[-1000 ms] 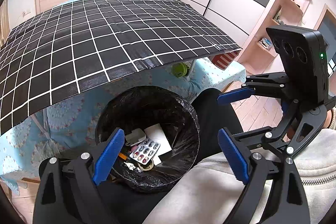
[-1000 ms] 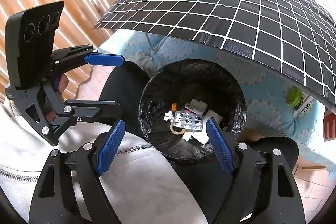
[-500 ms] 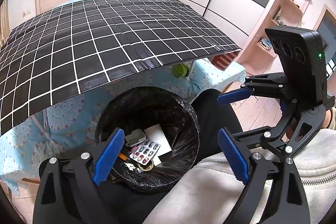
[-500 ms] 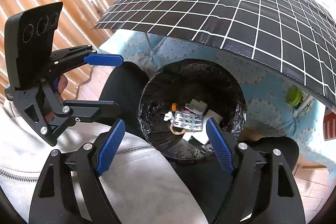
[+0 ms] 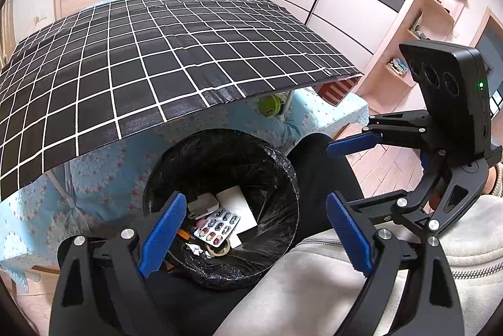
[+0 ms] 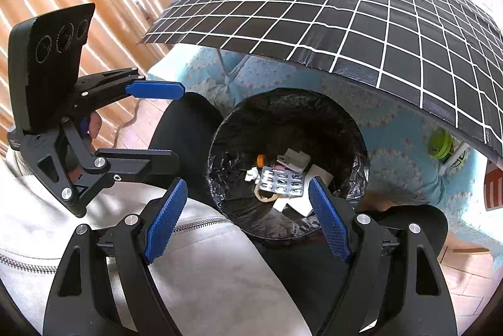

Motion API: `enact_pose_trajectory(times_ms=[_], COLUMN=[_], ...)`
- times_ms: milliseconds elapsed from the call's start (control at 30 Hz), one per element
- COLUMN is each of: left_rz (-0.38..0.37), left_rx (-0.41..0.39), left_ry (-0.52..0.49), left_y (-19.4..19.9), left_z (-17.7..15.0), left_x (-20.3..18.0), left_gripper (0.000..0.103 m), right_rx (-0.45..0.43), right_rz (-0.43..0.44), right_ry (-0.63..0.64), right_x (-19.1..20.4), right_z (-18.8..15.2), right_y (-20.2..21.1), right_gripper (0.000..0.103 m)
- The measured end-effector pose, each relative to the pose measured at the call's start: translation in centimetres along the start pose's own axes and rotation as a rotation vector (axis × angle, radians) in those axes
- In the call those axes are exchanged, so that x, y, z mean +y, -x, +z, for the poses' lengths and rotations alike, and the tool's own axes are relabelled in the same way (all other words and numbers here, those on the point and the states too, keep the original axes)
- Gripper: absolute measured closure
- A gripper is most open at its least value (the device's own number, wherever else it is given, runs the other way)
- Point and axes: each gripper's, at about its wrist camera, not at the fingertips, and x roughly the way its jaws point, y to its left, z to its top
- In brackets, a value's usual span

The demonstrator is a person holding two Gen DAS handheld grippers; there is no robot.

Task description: Collect trash

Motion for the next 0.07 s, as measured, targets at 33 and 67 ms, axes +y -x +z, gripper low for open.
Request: enact_pose_trajectory(times_ms=[33, 67], left_rz=[0.000, 0.000], left_rx=[0.001, 0.001], left_ry=[0.000, -0.001], left_y=[-0.01, -0.04], left_z=[-0.01, 0.00], left_x=[0.04, 0.01], left_gripper=[0.016, 0.016], right_rx=[0.000, 0.000], right_rz=[0.000, 0.001], right_ry=[0.000, 0.001], right_x=[0.01, -0.01], right_z=[0.00, -0.02], right_y=[0.00, 0.02], right_gripper=[0.024, 0.024])
